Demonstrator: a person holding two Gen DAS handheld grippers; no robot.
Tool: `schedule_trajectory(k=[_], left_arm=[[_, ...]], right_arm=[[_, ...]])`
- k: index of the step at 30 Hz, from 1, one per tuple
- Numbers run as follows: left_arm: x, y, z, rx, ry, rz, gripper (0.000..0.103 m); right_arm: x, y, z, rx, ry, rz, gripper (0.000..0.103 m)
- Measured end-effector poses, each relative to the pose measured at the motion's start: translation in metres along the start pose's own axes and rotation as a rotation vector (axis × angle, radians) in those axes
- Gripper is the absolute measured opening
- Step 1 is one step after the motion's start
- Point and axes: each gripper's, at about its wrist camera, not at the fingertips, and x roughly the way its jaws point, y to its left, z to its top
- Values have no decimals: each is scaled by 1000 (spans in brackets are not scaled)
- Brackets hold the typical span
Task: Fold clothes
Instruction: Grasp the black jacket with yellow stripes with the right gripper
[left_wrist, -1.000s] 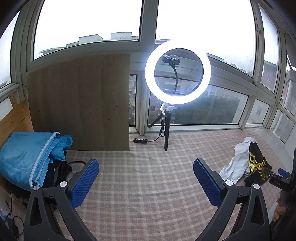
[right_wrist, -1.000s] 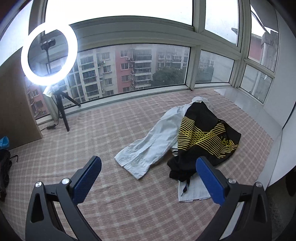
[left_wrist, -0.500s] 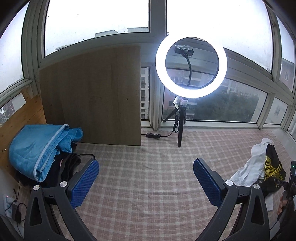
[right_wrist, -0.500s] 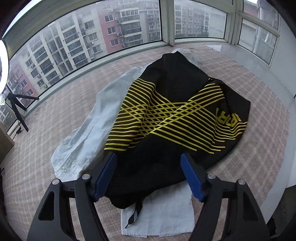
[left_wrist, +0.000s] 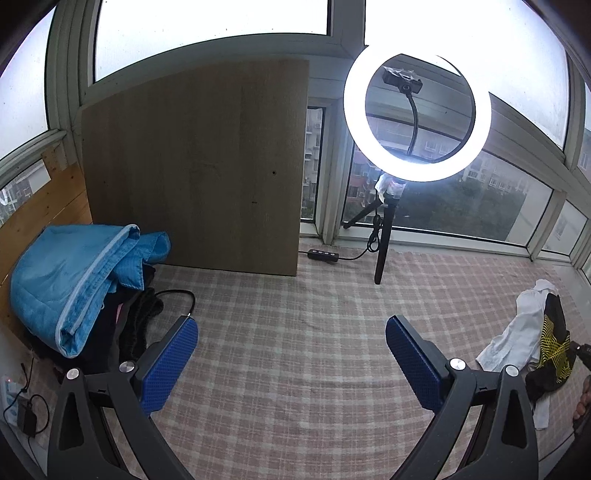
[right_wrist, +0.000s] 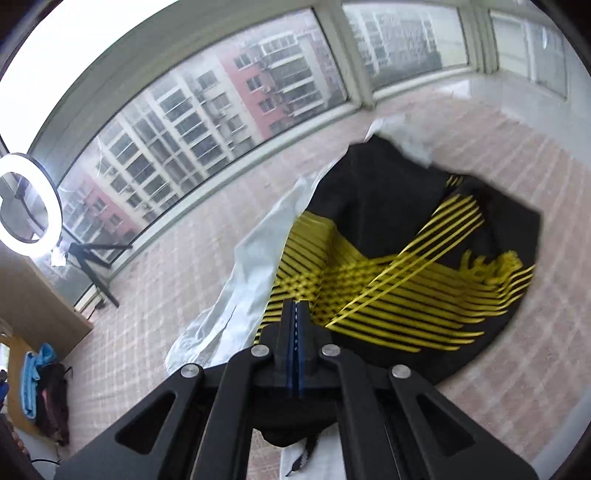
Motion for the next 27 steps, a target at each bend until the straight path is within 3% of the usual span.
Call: schedule_trajectory(k=[1,2,3,4,5,10,13,15,16,17,18,21,24,26,27], left_arm=[[2,-2,0,6,3,-10,102],[3,-4,0,11,5,-19,102],[5,-7,0,17,8,-29,102],[5,-8,-1,23,11,-34,102],[6,-8,-2,29,15,-38,102],[7,-11,-9,60,34,-58,102],[1,1,-9,46,25,-59,102],[-2,11,-9,30,20,-60,102],[-2,17,-9,22,19,-55,102],[-1,22,-9,13,19,-49,102],[0,26,-10,-2,21,-49,102],[4,38,-10,-55,30,-63,102],[4,41,-10,-89,34,-94,102],[2,38,-10,-81,26,-102,102],[-1,36,-10,-74,20,-105,102]], right_arm=[[-2,5,-1,-26,18,-27,4],[0,11,-4,-53,46,-43,19],[1,17,-7,-80,74,-59,53],[6,25,-14,-98,96,-55,68],[12,35,-23,-112,115,-42,71],[55,77,-47,-269,174,-135,71],[85,71,-53,-329,231,-279,71],[87,54,-53,-294,235,-288,67],[82,41,-51,-243,233,-249,58],[77,28,-49,-187,233,-201,22],[73,14,-46,-120,247,-136,6],[51,-17,-35,72,234,37,6],[16,-20,-22,165,167,204,6],[-7,-5,-12,121,122,180,6],[-16,1,-8,118,109,209,6]])
